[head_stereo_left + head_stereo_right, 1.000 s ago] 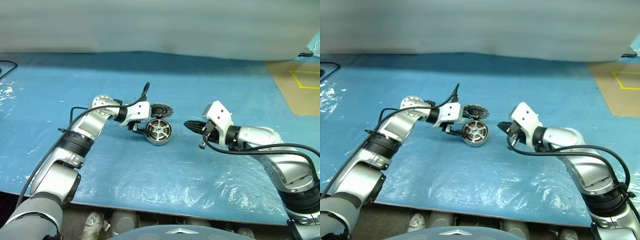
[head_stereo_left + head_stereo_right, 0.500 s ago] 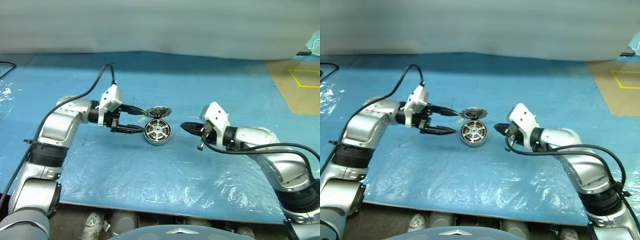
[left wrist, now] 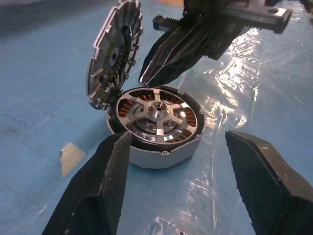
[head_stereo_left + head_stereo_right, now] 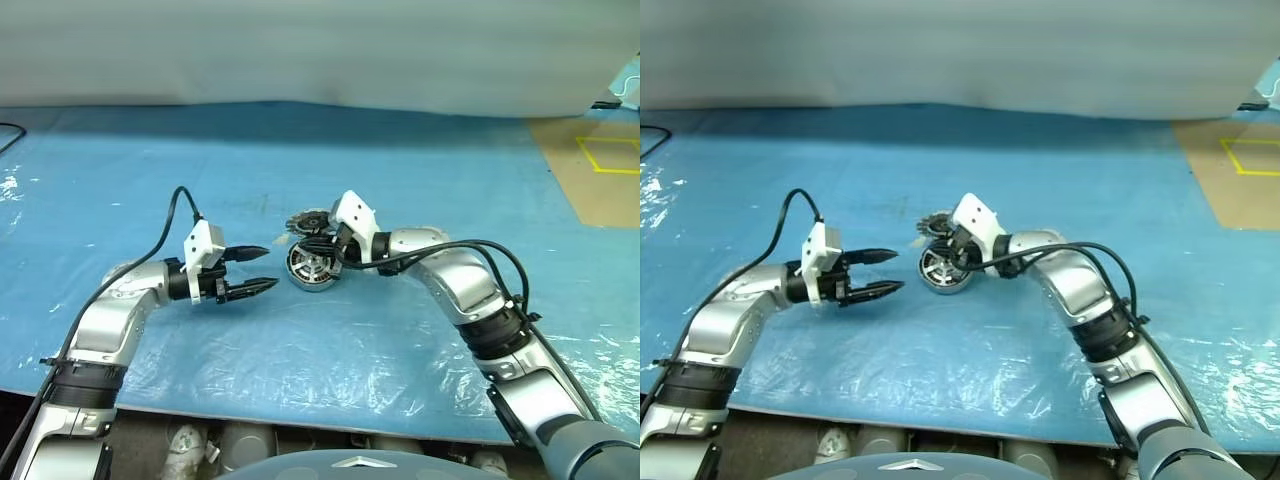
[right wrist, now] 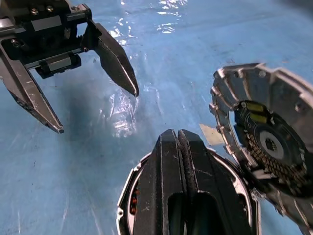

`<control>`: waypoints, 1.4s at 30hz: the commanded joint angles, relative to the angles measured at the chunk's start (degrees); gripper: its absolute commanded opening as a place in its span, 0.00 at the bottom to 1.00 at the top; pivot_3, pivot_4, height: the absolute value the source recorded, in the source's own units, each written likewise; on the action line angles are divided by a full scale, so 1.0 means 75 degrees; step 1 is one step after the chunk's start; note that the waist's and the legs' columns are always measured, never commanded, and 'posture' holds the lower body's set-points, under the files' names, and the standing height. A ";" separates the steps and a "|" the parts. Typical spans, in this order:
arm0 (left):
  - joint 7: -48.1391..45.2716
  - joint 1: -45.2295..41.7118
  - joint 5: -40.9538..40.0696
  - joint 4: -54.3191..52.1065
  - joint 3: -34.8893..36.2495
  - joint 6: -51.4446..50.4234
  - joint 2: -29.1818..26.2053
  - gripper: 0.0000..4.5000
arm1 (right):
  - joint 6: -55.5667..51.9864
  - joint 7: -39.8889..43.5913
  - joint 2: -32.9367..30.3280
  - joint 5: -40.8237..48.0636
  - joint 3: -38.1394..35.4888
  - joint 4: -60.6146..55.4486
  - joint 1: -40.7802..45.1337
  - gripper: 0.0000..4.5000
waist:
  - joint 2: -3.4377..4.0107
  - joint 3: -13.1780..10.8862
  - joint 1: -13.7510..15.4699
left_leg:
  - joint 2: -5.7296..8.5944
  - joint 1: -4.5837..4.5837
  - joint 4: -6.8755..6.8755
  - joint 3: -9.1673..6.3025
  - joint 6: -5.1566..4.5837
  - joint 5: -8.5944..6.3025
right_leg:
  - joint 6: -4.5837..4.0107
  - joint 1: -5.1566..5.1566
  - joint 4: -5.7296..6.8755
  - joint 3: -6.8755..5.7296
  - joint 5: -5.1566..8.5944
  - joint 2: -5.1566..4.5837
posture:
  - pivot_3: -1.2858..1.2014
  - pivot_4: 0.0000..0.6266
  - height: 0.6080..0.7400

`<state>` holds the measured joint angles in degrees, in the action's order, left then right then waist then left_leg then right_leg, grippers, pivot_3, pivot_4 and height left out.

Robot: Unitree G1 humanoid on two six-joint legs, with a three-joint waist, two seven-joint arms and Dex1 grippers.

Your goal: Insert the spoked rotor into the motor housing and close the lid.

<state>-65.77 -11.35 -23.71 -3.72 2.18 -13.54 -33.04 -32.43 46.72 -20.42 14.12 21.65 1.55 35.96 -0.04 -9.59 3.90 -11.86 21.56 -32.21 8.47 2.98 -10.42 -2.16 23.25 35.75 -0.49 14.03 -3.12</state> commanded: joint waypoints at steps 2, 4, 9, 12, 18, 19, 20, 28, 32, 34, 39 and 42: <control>0.0099 0.0250 -0.0113 -0.0533 0.0117 0.0275 -0.0057 0.72 | 0.0704 0.0193 0.0252 -0.0440 0.0093 0.1030 0.0344 0.00 | 0.0000 -0.0001 0.0003 | -0.0002 -0.0003 0.0000 0.0000 0.0000 0.0000 | -0.0026 0.0000 0.0003 0.0000 0.0015 0.0002 | 0.52 0.24 1.00; 0.0146 0.0260 -0.0150 -0.0620 0.0118 0.0230 -0.0076 0.72 | 0.0977 0.0239 0.0303 -0.0688 0.0116 0.1556 0.0424 0.00 | 0.0001 -0.0001 -0.0001 | -0.0001 -0.0004 -0.0003 0.0002 0.0000 0.0000 | -0.0026 0.0000 0.0004 0.0003 0.0015 0.0001 | 0.52 0.24 1.00; 0.0179 0.0212 -0.0168 -0.0739 0.0058 0.0167 -0.0132 0.72 | 0.1380 0.0302 0.0406 -0.1214 0.0406 0.2369 0.0209 0.00 | -0.0001 0.0001 -0.0001 | -0.0001 -0.0031 -0.0008 0.0004 -0.0001 0.0000 | -0.0027 -0.0024 0.0005 0.0008 0.0016 0.0001 | 0.52 0.24 1.00; 0.0164 0.0136 -0.0072 -0.0703 -0.0012 0.0228 -0.0168 0.72 | 0.1482 0.0487 0.0342 -0.1359 0.0610 0.2093 -0.0135 0.00 | -0.0005 0.0007 -0.0001 | -0.0001 -0.0060 -0.0004 0.0006 -0.0001 -0.0001 | -0.0028 -0.0049 0.0004 0.0011 0.0017 0.0001 | 0.52 0.24 1.00; 0.0052 -0.0253 -0.0038 -0.0365 -0.0109 0.0230 -0.0177 0.72 | 0.1398 0.0277 0.0419 -0.1672 0.0559 0.2095 -0.0309 0.00 | -0.0008 0.0015 -0.0001 | 0.0000 -0.0085 -0.0004 0.0008 -0.0002 -0.0001 | -0.0029 -0.0069 0.0004 0.0016 0.0017 0.0001 | 0.52 0.24 1.00; 0.0023 -0.0297 -0.0038 -0.0332 -0.0141 0.0234 -0.0166 0.72 | 0.1345 0.0190 0.0466 -0.1681 0.0481 0.2213 -0.0281 0.00 | -0.0009 0.0017 -0.0001 | 0.0000 -0.0091 -0.0004 0.0009 -0.0002 -0.0001 | -0.0029 -0.0074 0.0003 0.0018 0.0017 0.0001 | 0.52 0.24 1.00; -0.0009 -0.0347 -0.0039 -0.0287 -0.0172 0.0233 -0.0156 0.72 | 0.1299 0.0096 0.0506 -0.1703 0.0421 0.2341 -0.0240 0.00 | -0.0008 0.0018 -0.0003 | 0.0000 -0.0095 -0.0003 0.0009 -0.0002 -0.0001 | -0.0029 -0.0077 0.0003 0.0019 0.0017 0.0001 | 0.52 0.24 1.00; -0.0034 -0.0559 0.0034 -0.0067 -0.0370 0.0369 -0.0093 0.72 | 0.1100 -0.0010 0.0379 -0.1752 0.0295 0.2116 -0.0473 0.00 | -0.0006 0.0024 0.0009 | 0.0002 -0.0149 0.0000 0.0013 -0.0002 -0.0002 | -0.0029 -0.0122 0.0002 0.0031 0.0017 -0.0001 | 0.52 0.24 1.00; -0.0049 -0.0587 0.0027 -0.0057 -0.0386 0.0377 -0.0117 0.72 | 0.0037 0.0284 0.0721 -0.0509 -0.0647 0.1342 -0.0464 0.00 | -0.0006 0.0023 0.0020 | 0.0002 -0.0157 0.0010 0.0014 -0.0004 -0.0003 | -0.0027 -0.0132 -0.0012 0.0035 0.0019 -0.0009 | 0.52 0.24 1.00; -0.0049 -0.0578 0.0024 -0.0095 -0.0391 0.0364 -0.0132 0.72 | -0.0188 0.0279 0.0751 -0.0354 -0.0786 0.1141 -0.0426 0.00 | -0.0005 0.0023 0.0006 | 0.0003 -0.0127 0.0010 0.0014 -0.0003 -0.0003 | -0.0029 -0.0103 -0.0011 0.0036 0.0018 -0.0005 | 0.52 0.24 1.00; -0.0001 -0.0556 -0.0129 -0.0303 -0.0304 0.0170 -0.0171 0.72 | -0.0886 0.0590 0.0621 0.0761 -0.1538 -0.0398 -0.0383 0.00 | -0.0003 0.0020 0.0010 | -0.0001 -0.0033 0.0010 0.0013 -0.0002 0.0000 | -0.0020 -0.0012 0.0000 0.0024 0.0010 0.0009 | 0.52 0.24 1.00; 0.0018 -0.0507 -0.0252 -0.0428 -0.0204 0.0010 -0.0228 0.72 | -0.1153 0.0860 -0.0072 0.0990 -0.1698 -0.1462 -0.0628 0.00 | -0.0002 0.0019 0.0022 | -0.0002 0.0000 0.0013 0.0010 -0.0002 0.0000 | 0.0004 0.0016 -0.0002 0.0012 -0.0004 0.0009 | 0.52 0.24 1.00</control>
<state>-65.72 -15.10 -23.95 -4.48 -0.71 -13.15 -33.76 -40.37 51.68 -18.75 19.65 10.79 -4.04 32.10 -0.06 -9.45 4.07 -11.88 21.55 -32.09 8.55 2.97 -10.42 -2.13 23.36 35.72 -0.42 14.00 -3.06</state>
